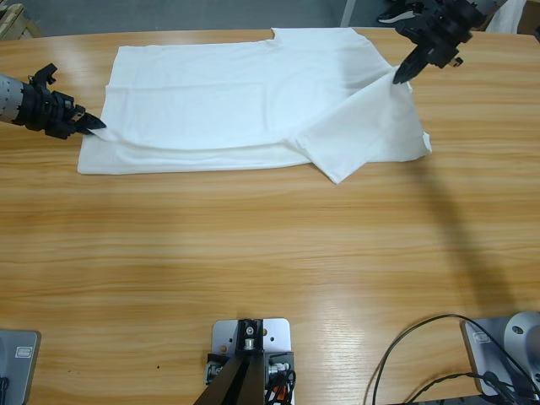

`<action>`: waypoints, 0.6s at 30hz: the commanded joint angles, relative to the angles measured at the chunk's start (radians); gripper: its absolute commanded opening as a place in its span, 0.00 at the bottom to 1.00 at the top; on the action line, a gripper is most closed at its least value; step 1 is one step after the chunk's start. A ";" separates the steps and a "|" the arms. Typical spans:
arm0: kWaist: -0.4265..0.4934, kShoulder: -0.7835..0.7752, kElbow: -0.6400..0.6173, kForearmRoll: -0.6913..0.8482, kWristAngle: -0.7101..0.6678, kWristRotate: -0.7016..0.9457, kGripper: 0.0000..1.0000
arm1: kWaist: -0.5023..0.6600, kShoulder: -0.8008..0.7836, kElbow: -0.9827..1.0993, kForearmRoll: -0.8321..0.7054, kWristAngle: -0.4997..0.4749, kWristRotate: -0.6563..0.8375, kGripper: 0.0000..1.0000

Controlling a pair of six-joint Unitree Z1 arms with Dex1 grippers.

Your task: Fold clothes

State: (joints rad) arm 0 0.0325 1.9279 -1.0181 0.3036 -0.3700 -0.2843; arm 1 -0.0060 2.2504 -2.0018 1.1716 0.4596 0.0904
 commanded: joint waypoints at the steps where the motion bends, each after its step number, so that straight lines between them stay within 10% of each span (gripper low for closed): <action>1: 0.013 0.071 -0.019 -0.008 -0.012 -0.009 0.31 | -0.042 0.090 -0.035 0.032 -0.038 -0.010 0.00; 18: 0.025 0.078 -0.020 -0.008 -0.012 -0.005 0.31 | -0.054 0.252 -0.335 0.216 -0.032 -0.006 0.00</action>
State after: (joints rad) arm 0 0.0490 1.9491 -1.0342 0.3036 -0.3700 -0.2843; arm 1 -0.0477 2.3585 -2.2010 1.2894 0.4300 0.0904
